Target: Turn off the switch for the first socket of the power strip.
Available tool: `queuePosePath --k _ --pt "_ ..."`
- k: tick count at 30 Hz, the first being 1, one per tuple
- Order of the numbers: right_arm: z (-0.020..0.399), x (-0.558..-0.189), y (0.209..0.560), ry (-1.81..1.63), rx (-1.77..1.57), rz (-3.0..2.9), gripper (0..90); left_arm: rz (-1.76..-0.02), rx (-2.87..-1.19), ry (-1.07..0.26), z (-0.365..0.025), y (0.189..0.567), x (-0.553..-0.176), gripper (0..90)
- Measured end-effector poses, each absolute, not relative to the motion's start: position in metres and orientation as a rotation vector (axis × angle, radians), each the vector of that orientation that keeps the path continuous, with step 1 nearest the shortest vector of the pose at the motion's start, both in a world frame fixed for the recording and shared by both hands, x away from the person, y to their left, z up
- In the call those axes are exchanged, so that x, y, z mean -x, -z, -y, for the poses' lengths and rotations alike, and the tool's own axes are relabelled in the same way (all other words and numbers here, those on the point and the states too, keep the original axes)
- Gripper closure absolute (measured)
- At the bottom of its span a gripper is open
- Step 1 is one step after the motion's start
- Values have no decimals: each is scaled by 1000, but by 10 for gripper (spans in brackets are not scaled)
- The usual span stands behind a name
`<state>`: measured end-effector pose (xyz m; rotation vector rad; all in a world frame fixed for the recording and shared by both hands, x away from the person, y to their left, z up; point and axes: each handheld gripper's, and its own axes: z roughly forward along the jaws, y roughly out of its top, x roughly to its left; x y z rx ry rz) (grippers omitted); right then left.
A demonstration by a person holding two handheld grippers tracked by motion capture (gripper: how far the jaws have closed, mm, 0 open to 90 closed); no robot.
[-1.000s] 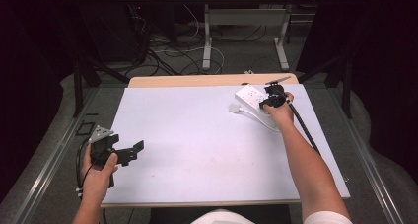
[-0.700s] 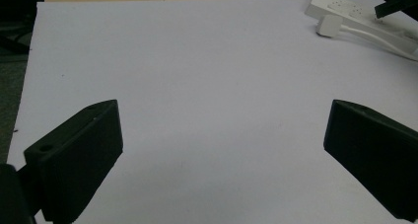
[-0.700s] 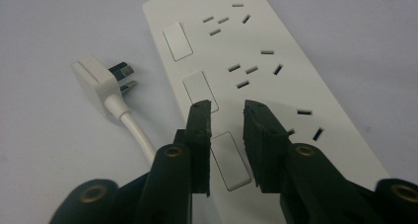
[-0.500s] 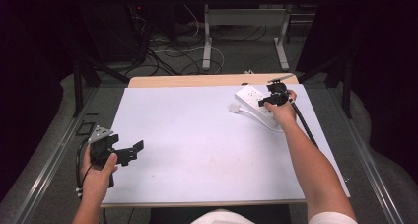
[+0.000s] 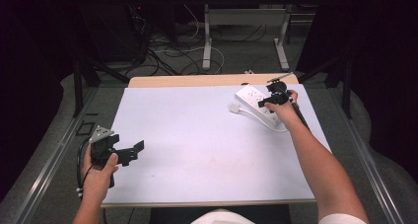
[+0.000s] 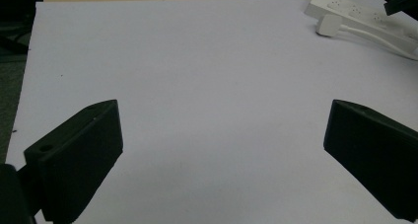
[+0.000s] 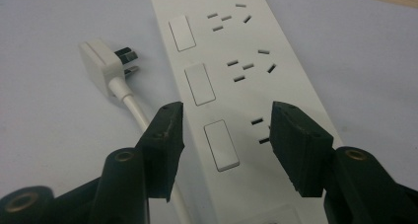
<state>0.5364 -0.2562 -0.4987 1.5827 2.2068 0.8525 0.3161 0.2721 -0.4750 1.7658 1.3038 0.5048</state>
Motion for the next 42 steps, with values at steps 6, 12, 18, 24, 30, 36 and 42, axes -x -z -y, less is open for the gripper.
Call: queuePosePath --k 6,12,18,24,30,36,42 --pt "254 -532 493 -876 -1564 -2224 359 -1304 -1766 -504 -272 475 -316 13" --pt "250 -526 490 -865 -1562 -2259 343 -1305 -1765 -503 -272 476 -316 13" --pt "248 -522 488 -884 -1544 -2279 337 -1307 -1764 -503 -272 476 -316 13" --pt "244 -516 484 -881 -1523 -2285 224 -1307 -1763 -503 -272 475 -315 13" --pt "240 -509 482 -863 -1557 -2279 132 -1307 -1764 -503 -272 475 -315 13" --pt "237 -499 478 -861 -1512 -2312 0 -1308 -1758 -504 -272 474 -315 13" --pt "233 -490 474 -828 -1512 -2314 0 -1312 -1755 -506 -272 473 -316 13"
